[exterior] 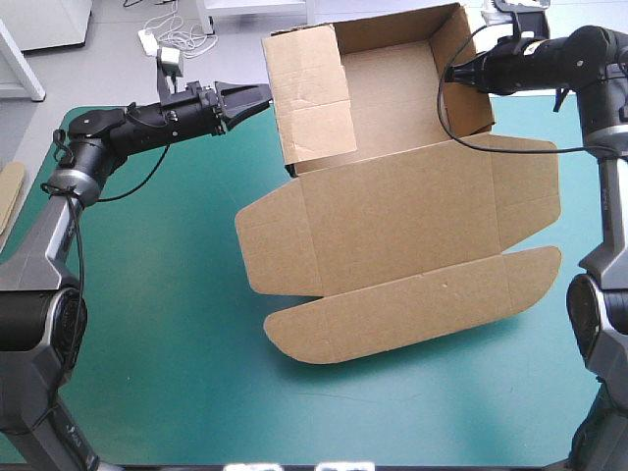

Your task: Fold the box

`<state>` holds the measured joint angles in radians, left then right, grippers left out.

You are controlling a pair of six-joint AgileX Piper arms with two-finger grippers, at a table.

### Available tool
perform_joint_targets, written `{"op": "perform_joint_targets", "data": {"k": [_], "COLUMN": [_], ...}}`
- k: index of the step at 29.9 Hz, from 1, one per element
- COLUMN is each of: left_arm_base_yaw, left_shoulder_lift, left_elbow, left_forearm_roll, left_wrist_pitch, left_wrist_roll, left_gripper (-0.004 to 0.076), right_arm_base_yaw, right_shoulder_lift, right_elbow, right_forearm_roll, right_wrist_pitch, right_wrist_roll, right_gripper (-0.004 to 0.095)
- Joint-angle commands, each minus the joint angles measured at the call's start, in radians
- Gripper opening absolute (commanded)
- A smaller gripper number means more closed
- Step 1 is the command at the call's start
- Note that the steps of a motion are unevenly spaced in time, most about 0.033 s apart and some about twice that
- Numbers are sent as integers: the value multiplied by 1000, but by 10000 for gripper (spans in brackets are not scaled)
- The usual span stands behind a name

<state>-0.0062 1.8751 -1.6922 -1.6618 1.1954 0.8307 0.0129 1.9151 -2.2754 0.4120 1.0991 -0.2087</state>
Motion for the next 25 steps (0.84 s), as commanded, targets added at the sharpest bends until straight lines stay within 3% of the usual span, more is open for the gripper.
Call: {"op": "perform_joint_targets", "data": {"k": [1,8,14,18,25], "left_arm_base_yaw": [-10,-33,-93,-156,-250], "left_shoulder_lift": [-62,-62,-62,-62,-62], "left_elbow": [-82,-178,-219,-274,-363], "left_forearm_roll": [-33,268,329,502,852], "left_wrist_pitch": [77,15,0,-87,-178], "left_wrist_roll": [-39,-166,-231,-335,-523], "left_gripper": [420,465,464,463,463], "right_arm_base_yaw": [-6,-6,-5,-2,77], "right_shoulder_lift": [-49,-45,-45,-45,-30], "right_elbow": [-29,-29,-29,-29,-29], "right_forearm_roll": [40,49,47,45,-87], "right_wrist_pitch": [-63,-67,-73,-67,-30], "right_wrist_roll": [11,31,98,131,180], "right_gripper": [-17,-17,-17,-11,-11]}}
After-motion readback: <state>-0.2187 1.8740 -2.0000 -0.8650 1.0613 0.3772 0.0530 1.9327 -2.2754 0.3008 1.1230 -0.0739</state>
